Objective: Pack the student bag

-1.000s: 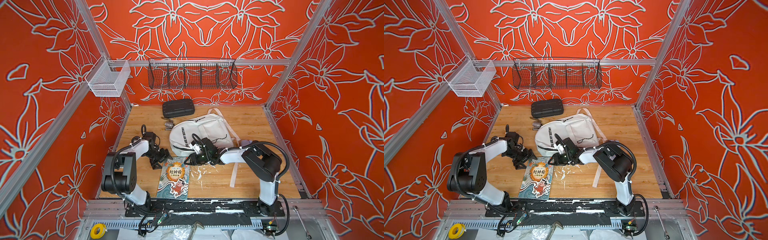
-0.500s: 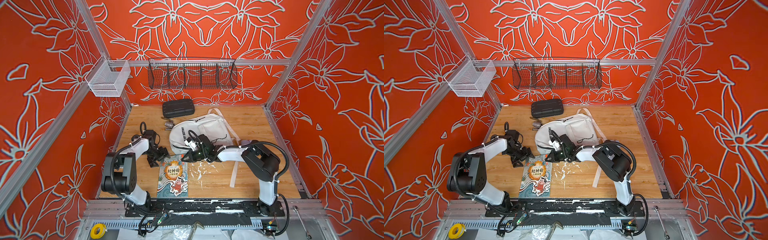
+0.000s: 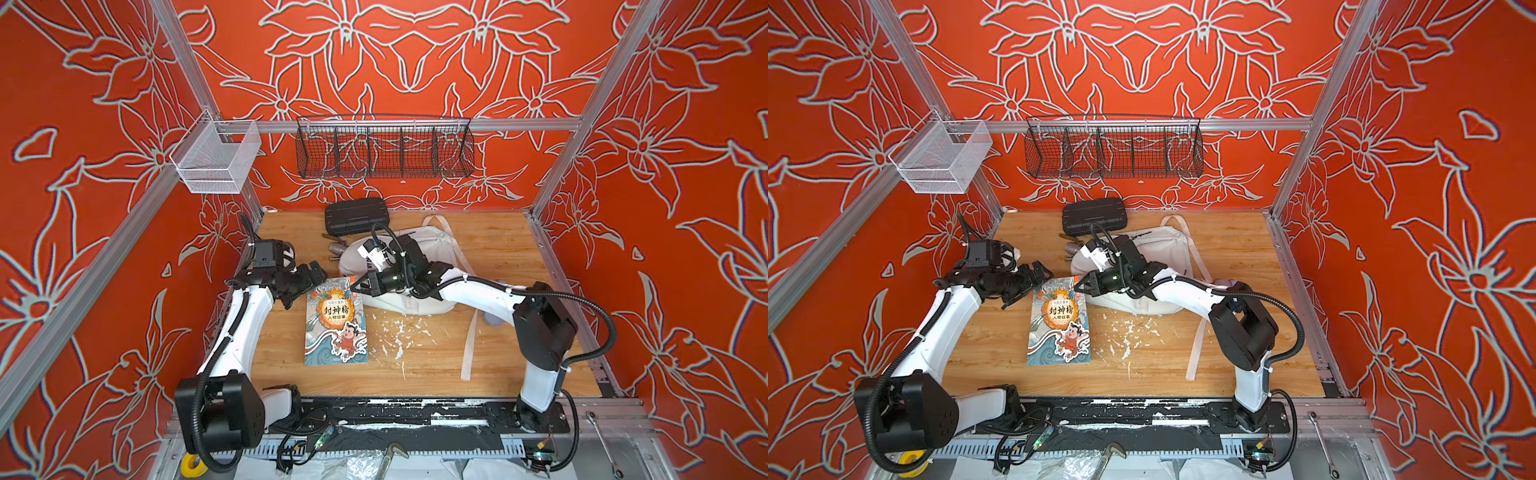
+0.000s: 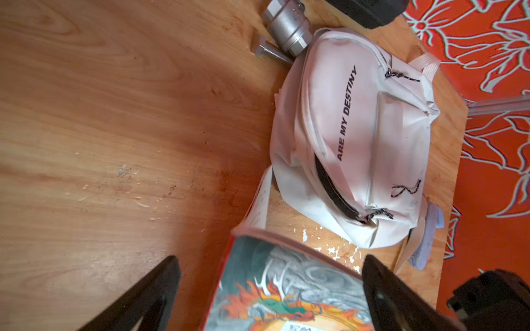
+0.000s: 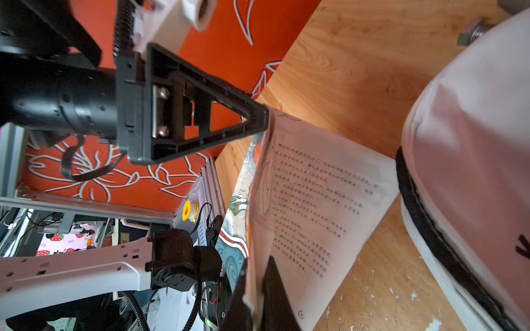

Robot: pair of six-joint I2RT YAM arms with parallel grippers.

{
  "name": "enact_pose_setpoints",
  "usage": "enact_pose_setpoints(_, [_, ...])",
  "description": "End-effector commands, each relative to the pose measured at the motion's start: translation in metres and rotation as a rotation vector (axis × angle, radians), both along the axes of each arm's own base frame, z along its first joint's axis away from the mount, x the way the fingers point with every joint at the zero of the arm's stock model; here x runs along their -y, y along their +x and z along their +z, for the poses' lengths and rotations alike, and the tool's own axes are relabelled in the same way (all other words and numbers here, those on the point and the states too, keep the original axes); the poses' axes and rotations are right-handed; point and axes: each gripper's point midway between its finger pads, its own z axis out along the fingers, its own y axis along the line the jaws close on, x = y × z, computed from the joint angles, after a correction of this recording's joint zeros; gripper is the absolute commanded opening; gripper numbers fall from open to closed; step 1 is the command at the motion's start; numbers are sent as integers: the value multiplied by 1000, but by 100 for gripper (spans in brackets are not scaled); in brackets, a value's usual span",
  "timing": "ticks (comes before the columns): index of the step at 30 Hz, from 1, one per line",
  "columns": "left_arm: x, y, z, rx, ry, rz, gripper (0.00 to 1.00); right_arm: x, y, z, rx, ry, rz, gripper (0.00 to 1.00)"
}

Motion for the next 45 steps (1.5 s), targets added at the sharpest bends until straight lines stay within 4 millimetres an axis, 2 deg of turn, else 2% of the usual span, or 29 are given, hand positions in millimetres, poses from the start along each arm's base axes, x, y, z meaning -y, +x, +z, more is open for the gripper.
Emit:
enact_pose_setpoints(1, [16,-4,-10,-45,-67,-116,98,10,14,30,54,96,31,0])
enact_pose_setpoints(6, [25,-7,-16,-84,-120,-169,97,20,30,21,21,92,23,0])
enact_pose_setpoints(13, [41,-16,-44,-152,-251,-168,96,28,56,18,-41,162,-32,0])
enact_pose_setpoints(17, [50,-14,-38,-56,-308,-166,99,28,68,4,-84,144,-43,0])
enact_pose_setpoints(23, [50,-4,-14,49,-302,-173,98,23,78,-10,-127,119,-35,0])
enact_pose_setpoints(27, [50,-5,-7,85,-308,-154,98,25,89,-25,-181,86,-73,0])
enact_pose_setpoints(34, [54,-17,-12,82,-335,-131,98,28,108,-32,-211,96,-120,0])
enact_pose_setpoints(39, [76,-30,-28,48,-408,-155,100,29,121,-31,-229,118,-160,0])
enact_pose_setpoints(42, [89,-36,-35,45,-425,-172,96,28,124,-28,-225,127,-169,0])
enact_pose_setpoints(45, [94,-38,-41,55,-432,-163,92,28,125,-25,-220,131,-171,0])
